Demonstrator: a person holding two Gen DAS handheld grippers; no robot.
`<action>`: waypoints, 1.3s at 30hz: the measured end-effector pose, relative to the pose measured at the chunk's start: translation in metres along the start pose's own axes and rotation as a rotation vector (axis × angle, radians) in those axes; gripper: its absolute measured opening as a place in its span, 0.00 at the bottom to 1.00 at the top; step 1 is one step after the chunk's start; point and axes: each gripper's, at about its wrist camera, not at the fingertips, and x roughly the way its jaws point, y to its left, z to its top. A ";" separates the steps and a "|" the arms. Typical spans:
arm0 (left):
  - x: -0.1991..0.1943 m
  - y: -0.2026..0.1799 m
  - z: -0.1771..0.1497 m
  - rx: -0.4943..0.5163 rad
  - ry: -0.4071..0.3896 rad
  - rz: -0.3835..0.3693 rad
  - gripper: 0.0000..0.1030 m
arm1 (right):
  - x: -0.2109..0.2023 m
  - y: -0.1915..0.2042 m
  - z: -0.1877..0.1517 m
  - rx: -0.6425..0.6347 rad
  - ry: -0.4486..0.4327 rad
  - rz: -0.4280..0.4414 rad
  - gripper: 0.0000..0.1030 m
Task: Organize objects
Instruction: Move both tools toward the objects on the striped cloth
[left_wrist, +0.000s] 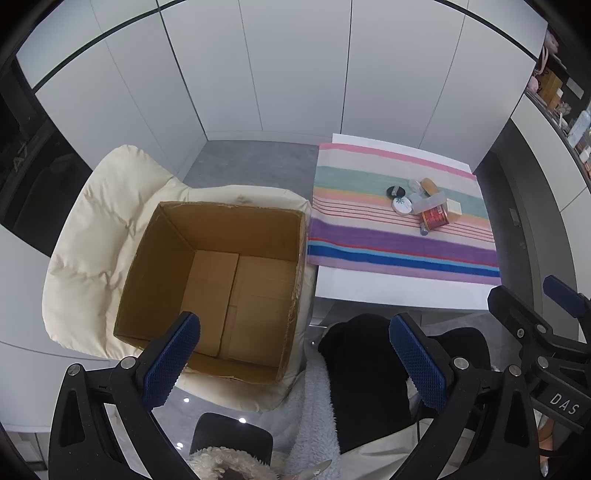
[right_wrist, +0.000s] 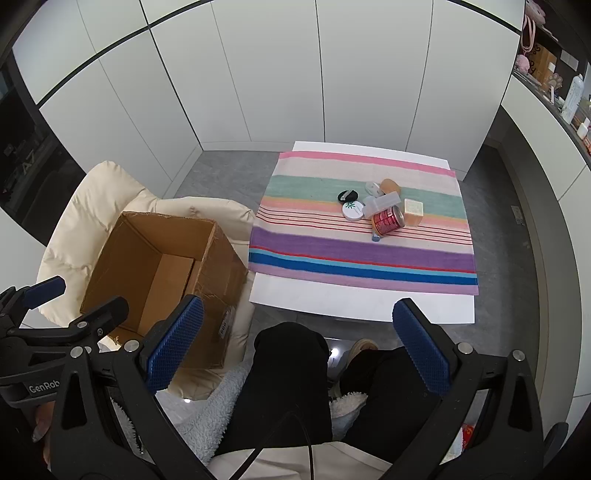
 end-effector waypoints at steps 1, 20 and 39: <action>0.000 -0.001 0.001 -0.002 -0.001 0.000 1.00 | 0.000 0.000 0.001 0.000 0.002 0.001 1.00; -0.004 -0.095 0.026 0.064 -0.046 -0.069 1.00 | -0.012 -0.083 0.001 0.112 -0.040 -0.036 1.00; 0.058 -0.233 0.074 0.136 -0.035 -0.143 1.00 | 0.019 -0.233 0.002 0.286 -0.013 -0.116 1.00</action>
